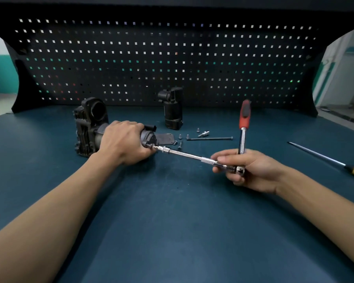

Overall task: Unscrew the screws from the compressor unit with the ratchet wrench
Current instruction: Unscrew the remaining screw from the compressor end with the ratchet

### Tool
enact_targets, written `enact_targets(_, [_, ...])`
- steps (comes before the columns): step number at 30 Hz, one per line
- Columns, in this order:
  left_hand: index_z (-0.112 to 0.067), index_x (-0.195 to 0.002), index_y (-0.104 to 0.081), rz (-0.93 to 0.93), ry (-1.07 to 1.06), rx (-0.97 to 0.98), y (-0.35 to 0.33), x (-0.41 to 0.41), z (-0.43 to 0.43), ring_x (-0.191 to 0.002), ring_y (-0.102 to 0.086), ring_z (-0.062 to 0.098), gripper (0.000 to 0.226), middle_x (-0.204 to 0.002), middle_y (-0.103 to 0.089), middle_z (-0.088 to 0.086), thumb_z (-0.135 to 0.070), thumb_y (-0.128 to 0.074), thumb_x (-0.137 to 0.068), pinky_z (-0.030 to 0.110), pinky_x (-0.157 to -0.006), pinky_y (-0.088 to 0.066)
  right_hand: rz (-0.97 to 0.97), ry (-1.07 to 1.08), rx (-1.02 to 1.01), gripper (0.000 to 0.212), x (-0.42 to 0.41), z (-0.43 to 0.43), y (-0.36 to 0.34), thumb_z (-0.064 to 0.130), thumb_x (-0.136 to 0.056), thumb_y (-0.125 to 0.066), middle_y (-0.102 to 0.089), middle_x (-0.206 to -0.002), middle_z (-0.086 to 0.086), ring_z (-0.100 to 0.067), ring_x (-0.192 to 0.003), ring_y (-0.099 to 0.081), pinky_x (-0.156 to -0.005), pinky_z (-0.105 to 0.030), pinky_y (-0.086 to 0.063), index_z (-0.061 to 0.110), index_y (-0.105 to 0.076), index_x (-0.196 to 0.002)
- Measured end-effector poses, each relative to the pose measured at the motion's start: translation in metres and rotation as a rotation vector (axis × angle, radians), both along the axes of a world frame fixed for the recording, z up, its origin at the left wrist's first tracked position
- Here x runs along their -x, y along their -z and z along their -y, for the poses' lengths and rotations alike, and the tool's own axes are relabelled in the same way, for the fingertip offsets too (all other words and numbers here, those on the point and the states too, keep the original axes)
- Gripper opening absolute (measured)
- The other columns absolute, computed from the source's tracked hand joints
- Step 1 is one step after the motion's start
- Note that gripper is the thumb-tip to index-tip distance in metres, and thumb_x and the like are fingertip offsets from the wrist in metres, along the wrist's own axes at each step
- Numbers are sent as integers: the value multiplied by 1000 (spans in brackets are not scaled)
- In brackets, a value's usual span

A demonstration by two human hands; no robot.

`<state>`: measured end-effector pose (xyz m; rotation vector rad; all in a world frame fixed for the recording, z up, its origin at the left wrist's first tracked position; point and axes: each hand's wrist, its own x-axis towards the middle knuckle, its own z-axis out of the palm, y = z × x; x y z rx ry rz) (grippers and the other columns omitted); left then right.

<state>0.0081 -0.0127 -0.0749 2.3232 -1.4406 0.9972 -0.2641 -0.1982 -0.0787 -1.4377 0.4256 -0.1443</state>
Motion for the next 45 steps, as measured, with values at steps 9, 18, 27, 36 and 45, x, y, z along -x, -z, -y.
enact_targets(9, [-27, -83, -58, -36, -12, -63, -5, 1, 0, -86, -62, 25, 55, -86, -67, -5, -78, -48, -65, 32, -70, -29, 413, 69, 1245, 36, 2, 13, 8, 1, -85, -76, -73, -99, 10, -9, -94, -68, -85, -22, -51, 27, -73, -109])
enact_targets(18, [-25, -72, -54, -34, -25, -40, -5, 7, 0, -79, -62, 27, 53, -77, -66, -2, -77, -48, -64, 32, -67, -28, 380, 118, 1105, 26, -1, 14, 13, 10, -86, -77, -70, -90, 19, -1, -87, -65, -81, -12, -46, 22, -73, -108])
enact_targets(27, [-23, -74, -59, -4, -22, -24, -2, 5, 0, -80, -63, 29, 57, -78, -68, 0, -77, -43, -63, 33, -68, -31, -11, 184, 120, 59, -4, 1, -2, 66, -81, -55, -74, -87, -19, -16, -44, -45, -39, -23, -32, 11, -76, -92])
enact_targets(36, [-23, -70, -56, -9, -2, 1, -2, 4, 0, -77, -63, 30, 55, -74, -66, 0, -75, -40, -63, 33, -66, -30, -147, 58, -378, 76, -1, 5, -11, 63, -96, -40, -72, -89, -20, -14, -39, -45, -29, -17, -35, 0, -78, -82])
enact_targets(45, [-23, -75, -61, -15, 4, 3, 0, 3, -1, -78, -63, 28, 57, -76, -67, -2, -75, -41, -64, 32, -67, -31, -105, 57, -196, 37, -4, 0, -5, 46, -74, -71, -70, -83, -16, -11, -39, -45, -32, -17, -36, 10, -79, -82])
